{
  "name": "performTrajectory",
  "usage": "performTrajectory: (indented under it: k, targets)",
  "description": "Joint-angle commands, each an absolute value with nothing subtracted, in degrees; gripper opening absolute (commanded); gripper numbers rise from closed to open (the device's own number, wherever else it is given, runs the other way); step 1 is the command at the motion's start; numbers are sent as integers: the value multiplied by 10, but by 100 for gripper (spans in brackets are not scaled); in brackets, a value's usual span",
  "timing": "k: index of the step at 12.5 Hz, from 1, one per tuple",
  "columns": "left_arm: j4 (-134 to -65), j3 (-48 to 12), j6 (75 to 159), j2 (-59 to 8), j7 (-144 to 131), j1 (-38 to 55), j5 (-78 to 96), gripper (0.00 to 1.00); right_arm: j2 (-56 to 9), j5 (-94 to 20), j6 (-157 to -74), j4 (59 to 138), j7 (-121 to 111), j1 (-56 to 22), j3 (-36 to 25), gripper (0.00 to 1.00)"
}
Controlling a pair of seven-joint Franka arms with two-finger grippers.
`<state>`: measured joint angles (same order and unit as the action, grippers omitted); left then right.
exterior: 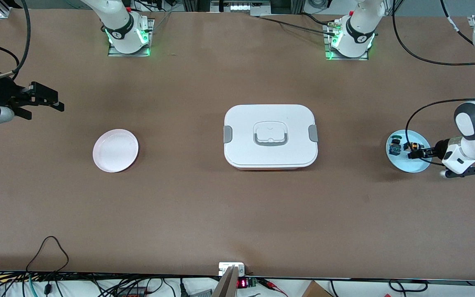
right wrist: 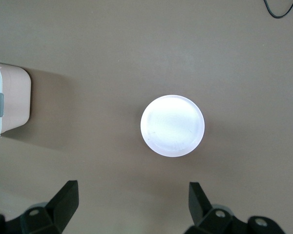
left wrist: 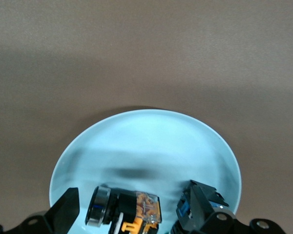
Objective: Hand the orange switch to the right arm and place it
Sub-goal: 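Close the left gripper on the orange switch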
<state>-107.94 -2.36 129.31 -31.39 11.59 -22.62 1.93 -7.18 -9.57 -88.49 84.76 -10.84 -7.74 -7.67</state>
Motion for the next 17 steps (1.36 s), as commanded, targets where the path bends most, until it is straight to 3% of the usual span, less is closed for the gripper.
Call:
performTrajectory:
  k: [1,5,17]
  targets:
    - [-1135,-30,1337,-282,129,-238,11,100,-58,-111,-894,869,-105,-75,-76,100]
    - [-1167,-30,1367,-273,180,-238,11,100,-57,-111,-893,874,-105,-73,-76,100]
    - [-1168,-29,1368,-279,266,-238,7,100,-44,-112,-886,890,-83,-54,-76,100]
